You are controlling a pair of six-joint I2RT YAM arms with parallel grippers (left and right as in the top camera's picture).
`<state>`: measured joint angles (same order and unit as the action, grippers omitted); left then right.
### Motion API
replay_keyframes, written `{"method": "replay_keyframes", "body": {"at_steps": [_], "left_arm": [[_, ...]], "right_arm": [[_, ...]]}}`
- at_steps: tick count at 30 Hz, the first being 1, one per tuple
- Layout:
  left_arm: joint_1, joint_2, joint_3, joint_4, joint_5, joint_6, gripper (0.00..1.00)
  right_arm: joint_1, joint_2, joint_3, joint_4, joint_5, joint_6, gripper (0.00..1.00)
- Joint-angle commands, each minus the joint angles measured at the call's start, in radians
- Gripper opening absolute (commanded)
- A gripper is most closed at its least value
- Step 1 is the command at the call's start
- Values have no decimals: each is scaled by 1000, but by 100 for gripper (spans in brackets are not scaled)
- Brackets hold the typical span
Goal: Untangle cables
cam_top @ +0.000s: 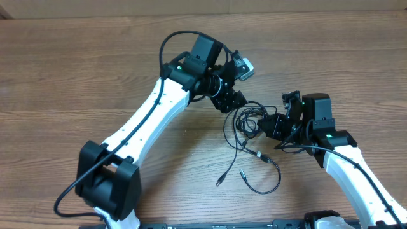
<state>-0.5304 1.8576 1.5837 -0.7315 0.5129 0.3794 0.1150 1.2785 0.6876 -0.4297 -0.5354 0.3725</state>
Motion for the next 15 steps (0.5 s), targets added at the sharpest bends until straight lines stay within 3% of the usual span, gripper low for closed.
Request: {"method": "replay_keyframes", "body": {"at_steps": [1,12,15], "left_arm": [[-10,73,-2,28,36,105,72],[-61,223,-2,87,53,175,75],[-66,261,-2,114,48,175,68]], "right_arm": [[2,-2,20,8,-16,-9,4],[2,-2,20,7,-16,-6,4],[2,-2,20,7,-17,-5,4]]}}
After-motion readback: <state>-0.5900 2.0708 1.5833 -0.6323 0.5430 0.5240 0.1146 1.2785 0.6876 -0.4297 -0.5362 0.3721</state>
